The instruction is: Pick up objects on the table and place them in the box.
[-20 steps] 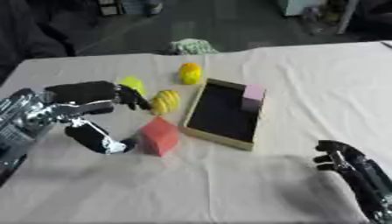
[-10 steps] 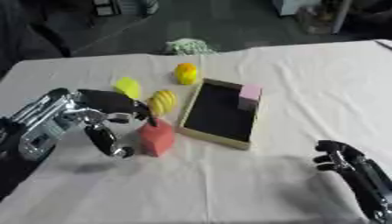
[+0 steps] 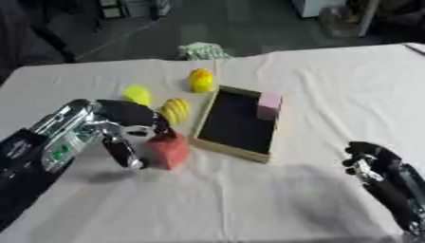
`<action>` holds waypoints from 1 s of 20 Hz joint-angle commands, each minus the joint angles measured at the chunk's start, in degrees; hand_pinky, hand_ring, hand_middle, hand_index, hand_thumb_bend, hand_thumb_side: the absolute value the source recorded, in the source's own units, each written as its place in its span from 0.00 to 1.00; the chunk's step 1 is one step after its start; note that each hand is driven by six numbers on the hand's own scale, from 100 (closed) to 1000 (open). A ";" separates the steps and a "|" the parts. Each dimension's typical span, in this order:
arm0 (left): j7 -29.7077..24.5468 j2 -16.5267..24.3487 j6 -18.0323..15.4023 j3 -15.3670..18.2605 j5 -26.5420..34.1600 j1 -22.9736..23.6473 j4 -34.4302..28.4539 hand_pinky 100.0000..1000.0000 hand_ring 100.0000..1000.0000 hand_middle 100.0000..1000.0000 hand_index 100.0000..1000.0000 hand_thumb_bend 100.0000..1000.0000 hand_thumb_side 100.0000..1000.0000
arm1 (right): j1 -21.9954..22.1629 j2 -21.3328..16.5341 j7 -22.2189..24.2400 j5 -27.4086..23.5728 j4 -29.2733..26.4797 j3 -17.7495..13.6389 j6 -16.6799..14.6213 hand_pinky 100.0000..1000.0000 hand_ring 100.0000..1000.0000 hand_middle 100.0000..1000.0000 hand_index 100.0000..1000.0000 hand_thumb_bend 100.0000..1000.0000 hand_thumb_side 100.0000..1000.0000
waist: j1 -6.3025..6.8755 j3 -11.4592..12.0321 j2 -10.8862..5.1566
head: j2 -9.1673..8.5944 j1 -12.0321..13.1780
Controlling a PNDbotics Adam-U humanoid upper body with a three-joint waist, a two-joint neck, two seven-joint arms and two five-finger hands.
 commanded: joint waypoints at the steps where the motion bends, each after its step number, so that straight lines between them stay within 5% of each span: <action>1: 1.24 0.52 -0.54 -0.18 -1.42 -0.35 0.28 0.84 0.83 0.83 0.91 0.26 0.13 | -0.73 0.00 -0.07 0.63 -2.81 -0.91 -0.53 0.62 0.63 0.68 0.75 0.00 0.36 | -0.25 -0.17 -0.44 | 0.26 0.03; 20: 2.53 -0.20 -4.05 0.48 -10.87 -0.98 -0.76 0.94 0.96 0.94 0.96 0.36 0.18 | -0.46 0.26 -0.08 0.80 -3.34 -1.12 -0.34 0.62 0.63 0.68 0.75 0.00 0.36 | -0.28 -0.34 -0.45 | 0.26 -0.17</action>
